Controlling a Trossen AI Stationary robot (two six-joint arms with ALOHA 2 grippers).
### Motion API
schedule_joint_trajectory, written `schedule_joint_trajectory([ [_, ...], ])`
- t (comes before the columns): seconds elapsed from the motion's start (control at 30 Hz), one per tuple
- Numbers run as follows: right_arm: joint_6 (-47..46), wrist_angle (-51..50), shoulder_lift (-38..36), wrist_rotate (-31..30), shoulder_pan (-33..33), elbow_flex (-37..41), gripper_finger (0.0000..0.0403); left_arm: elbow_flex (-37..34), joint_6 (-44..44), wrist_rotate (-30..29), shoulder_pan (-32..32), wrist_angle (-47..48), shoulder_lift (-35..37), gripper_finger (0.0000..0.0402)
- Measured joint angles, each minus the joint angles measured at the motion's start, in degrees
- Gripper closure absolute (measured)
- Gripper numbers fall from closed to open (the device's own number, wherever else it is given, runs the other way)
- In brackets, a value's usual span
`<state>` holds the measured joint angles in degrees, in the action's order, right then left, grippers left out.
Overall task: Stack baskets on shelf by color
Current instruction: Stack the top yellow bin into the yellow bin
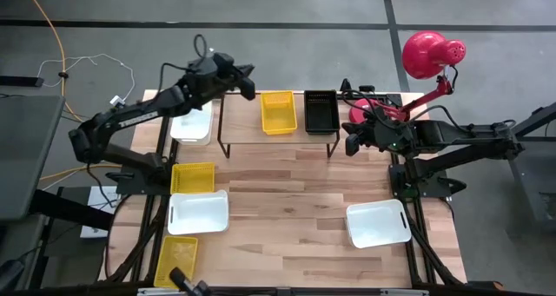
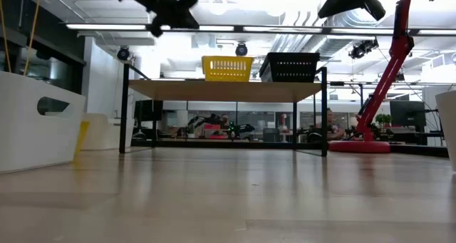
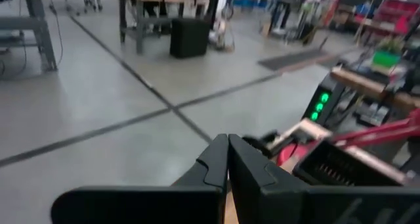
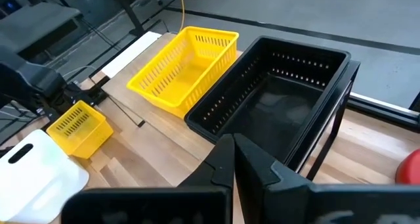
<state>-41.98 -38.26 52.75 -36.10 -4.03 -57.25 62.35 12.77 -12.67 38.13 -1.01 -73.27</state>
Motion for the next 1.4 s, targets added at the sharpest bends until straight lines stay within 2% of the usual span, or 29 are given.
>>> schedule_joint_trajectory([
  [0.37, -0.6, 0.0, 0.0, -0.8, 0.0, 0.0, 0.0403, 0.0, 4.3, 2.6, -4.9, 6.3, 6.8, 0.0401],
  [0.53, -0.5, 0.0, 0.0, -0.5, 0.0, 0.0, 0.0403, 0.0, 4.7, 4.4, -9.2, 4.3, 7.5, 0.0401],
  [0.77, -0.6, 0.0, 0.0, 0.1, 0.0, 0.0, 0.0403, 0.0, -1.8, 15.4, -17.1, -1.0, 8.3, 0.0401],
  [1.03, -1.7, 0.0, 0.0, 2.3, 0.0, 0.0, 0.0403, 0.0, 2.0, 20.8, -27.9, -2.1, 11.0, 0.0401],
  [1.17, -1.7, 0.0, 0.0, 2.4, 0.0, 0.0, 0.0403, -1.5, 2.0, 18.7, -33.6, -2.1, 13.6, 0.0401],
  [1.27, -1.8, 0.0, 0.0, 2.7, 0.0, 0.0, 0.0403, -5.0, 3.5, 12.8, -37.0, -1.8, 16.4, 0.0401],
  [1.4, -5.7, 0.0, 0.1, 4.9, 0.0, 0.0, 0.0403, -10.0, 9.8, 6.2, -41.1, -3.5, 21.2, 0.0401],
])
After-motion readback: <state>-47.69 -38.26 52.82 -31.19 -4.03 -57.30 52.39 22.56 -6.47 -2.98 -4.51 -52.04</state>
